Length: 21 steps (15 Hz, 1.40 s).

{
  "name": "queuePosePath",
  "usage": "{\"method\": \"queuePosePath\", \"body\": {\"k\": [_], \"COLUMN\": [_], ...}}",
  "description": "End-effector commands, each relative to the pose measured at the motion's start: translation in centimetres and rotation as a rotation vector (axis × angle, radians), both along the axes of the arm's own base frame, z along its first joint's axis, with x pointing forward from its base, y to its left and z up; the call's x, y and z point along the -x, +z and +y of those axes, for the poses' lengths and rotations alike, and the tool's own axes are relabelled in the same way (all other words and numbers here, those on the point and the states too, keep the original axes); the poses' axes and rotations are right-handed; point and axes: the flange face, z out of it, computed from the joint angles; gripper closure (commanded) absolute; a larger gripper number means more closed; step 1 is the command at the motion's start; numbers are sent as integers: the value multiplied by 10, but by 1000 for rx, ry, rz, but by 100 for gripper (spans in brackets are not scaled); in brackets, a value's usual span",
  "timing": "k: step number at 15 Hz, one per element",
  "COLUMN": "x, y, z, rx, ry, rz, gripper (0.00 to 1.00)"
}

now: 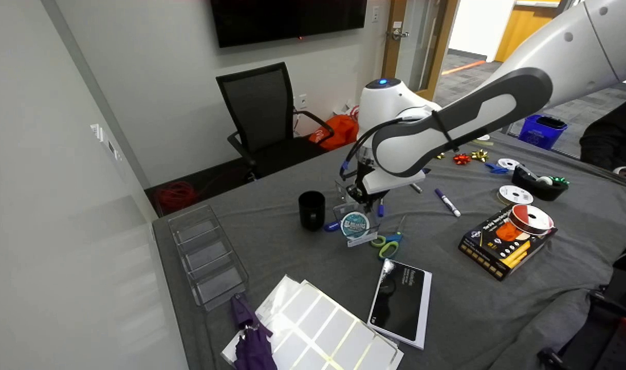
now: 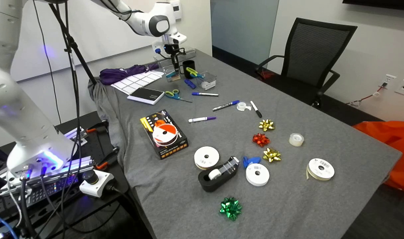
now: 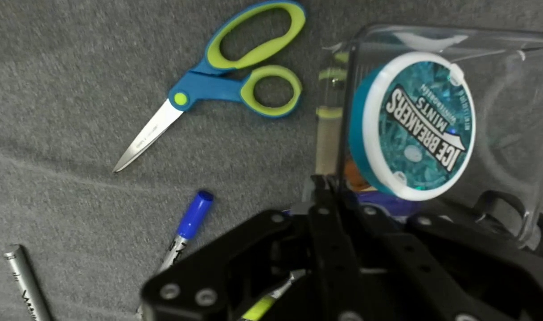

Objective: Take the plastic box off of the book

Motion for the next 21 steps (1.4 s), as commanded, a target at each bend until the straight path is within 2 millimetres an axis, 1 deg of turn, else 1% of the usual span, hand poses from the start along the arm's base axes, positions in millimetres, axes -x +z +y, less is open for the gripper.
{"method": "queuePosePath", "body": {"k": [1,4,7,8,9,11,14,16,17,20,21], "x": [-4,-1,2,1,0,-1,-1,3,4,12,15], "y": [-16,-29,-36,-36,-35,-30,-19,-7,-1,24,34], "z": [7,11,18,18,19,19,18,16,16,16,15], "rx": [51,66,54,50,45,44,45,45,44,43,40], "ry": [17,18,-12,-28,-39,-57,-70,-70,-68,-60,-57], "rz": [-32,-31,-23,-22,-22,-23,-24,-24,-23,-19,-19], "gripper": [99,99,99,91,69,64,43,31,23,4,1]}}
